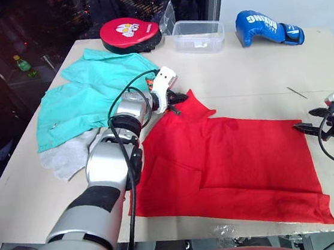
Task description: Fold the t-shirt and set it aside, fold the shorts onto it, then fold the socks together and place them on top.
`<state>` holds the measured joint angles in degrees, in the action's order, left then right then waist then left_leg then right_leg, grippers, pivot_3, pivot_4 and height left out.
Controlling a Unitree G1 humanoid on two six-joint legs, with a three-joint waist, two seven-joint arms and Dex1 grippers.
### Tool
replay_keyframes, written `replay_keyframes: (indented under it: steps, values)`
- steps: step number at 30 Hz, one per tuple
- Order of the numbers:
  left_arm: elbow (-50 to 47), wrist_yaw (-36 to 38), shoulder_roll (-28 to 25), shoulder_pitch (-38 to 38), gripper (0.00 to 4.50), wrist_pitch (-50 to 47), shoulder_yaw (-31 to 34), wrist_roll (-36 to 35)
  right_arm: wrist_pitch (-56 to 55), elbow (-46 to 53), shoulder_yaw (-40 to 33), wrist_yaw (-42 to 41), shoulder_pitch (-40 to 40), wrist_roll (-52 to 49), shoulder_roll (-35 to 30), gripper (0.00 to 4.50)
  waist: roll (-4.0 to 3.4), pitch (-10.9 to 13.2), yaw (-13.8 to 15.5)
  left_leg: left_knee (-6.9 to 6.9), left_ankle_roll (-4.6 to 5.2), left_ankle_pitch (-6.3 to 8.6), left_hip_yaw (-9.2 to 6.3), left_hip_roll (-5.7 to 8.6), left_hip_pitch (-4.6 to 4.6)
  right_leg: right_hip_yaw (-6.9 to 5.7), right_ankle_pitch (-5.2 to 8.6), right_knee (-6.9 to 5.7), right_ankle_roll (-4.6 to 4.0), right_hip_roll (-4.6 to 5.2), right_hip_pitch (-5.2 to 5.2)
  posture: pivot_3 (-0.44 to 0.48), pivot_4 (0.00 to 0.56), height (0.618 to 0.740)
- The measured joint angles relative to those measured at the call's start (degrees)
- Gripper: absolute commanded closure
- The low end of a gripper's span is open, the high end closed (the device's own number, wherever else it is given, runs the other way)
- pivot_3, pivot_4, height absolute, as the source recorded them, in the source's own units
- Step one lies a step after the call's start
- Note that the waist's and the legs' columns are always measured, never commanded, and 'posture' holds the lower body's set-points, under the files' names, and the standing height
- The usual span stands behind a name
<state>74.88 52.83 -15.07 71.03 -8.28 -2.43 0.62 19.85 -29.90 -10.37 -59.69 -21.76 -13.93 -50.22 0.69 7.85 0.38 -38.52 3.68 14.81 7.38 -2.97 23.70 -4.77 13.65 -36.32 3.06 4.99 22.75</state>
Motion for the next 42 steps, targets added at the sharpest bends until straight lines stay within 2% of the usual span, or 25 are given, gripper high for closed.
replay_keyframes:
  steps: [1,4,8,9,11,12,23,26,28,38,42]
  values:
    - [0.0,0.1,-0.23,-0.03,4.46,0.43,-0.18,0.48,0.45,-0.45,0.98,-0.52,-0.62,0.17,0.0,0.02,0.0,0.0,-0.06,0.0,-0.01,-0.01,0.0,-0.01,0.0,-0.01,0.0,0.0,0.0,0.0,0.0,0.0,0.15,0.74]
    - [-0.06,0.53,-0.32,-0.36,4.5,1.17,-0.28,1.16,1.06,-1.15,2.15,-0.43,-0.72,0.73,0.01,0.85,0.0,0.0,-0.05,0.01,-0.03,-0.02,0.01,-0.01,0.0,-0.03,0.0,-0.01,0.0,0.0,0.0,0.0,0.15,0.74]
    - [-0.08,1.12,-0.2,-1.15,4.5,1.3,-0.29,1.59,0.47,-1.8,2.16,0.14,-0.76,0.89,0.01,2.83,0.0,0.0,-0.15,0.01,-0.05,-0.03,0.01,-0.01,0.0,-0.03,0.0,-0.04,0.0,0.0,0.0,0.0,0.15,0.74]
    - [-0.08,1.22,-0.2,-1.34,4.5,1.33,-0.29,1.66,0.06,-1.8,2.16,0.18,-0.76,0.96,0.04,3.45,0.0,0.0,-0.24,0.01,-0.06,-0.03,0.0,-0.01,-0.01,-0.03,0.0,-0.05,0.0,0.0,0.0,0.0,0.15,0.74]
    - [-0.08,1.34,-0.21,-1.57,4.5,1.34,-0.29,1.88,-0.39,-1.81,2.15,0.47,-0.76,1.08,0.34,4.32,0.0,0.0,-0.41,0.0,-0.07,-0.04,0.0,-0.01,-0.01,-0.03,0.0,-0.07,0.0,0.0,0.0,0.0,0.15,0.74]
    - [-0.08,1.44,-0.22,-1.58,4.5,1.34,-0.29,2.01,-0.83,-1.9,2.15,0.82,-0.8,1.2,0.84,4.47,0.0,0.0,-0.51,0.0,-0.08,-0.05,0.0,-0.01,-0.01,-0.03,0.0,-0.08,0.0,0.0,0.0,0.0,0.15,0.74]
    - [-0.12,2.34,-0.97,-1.69,4.5,1.4,-0.24,2.3,-3.43,-4.09,2.15,1.29,-2.31,1.93,1.55,4.47,-0.01,0.0,-1.12,0.0,-0.11,-0.07,0.0,-0.03,-0.05,-0.03,0.0,-0.17,0.0,0.0,0.01,0.0,0.15,0.74]
    - [-0.13,2.41,-1.2,-1.94,4.5,1.43,-0.23,2.41,-4.72,-4.92,2.16,0.8,-2.69,2.07,1.55,3.52,-0.01,0.0,-1.08,-0.01,-0.11,-0.07,0.01,-0.03,-0.05,-0.03,0.0,-0.17,0.0,0.0,0.0,0.0,0.15,0.74]
    - [-0.14,2.46,-1.2,-2.16,4.5,1.43,-0.2,2.43,-6.07,-5.09,2.52,0.91,-2.92,2.61,1.55,2.65,-0.01,0.0,-1.1,-0.01,-0.11,-0.07,0.01,-0.03,-0.05,-0.03,0.0,-0.17,0.0,0.0,0.0,0.0,0.15,0.74]
    - [-1.86,3.15,-1.2,-2.44,4.5,1.43,-0.16,2.41,-6.21,-9.21,3.88,0.13,-6.35,4.01,3.04,2.65,-0.01,-0.01,-1.14,-0.01,-0.12,-0.07,0.02,-0.04,-0.06,-0.03,0.0,-0.19,0.0,0.0,0.01,0.0,0.15,0.74]
    - [-1.86,3.16,-1.24,-2.65,4.5,1.43,-0.16,2.42,-5.22,-9.32,4.4,-0.58,-6.78,4.22,3.05,4.44,-0.01,-0.01,-1.14,-0.04,-0.12,-0.07,0.01,-0.04,-0.06,-0.02,0.0,-0.21,0.0,0.0,0.0,0.0,0.15,0.74]
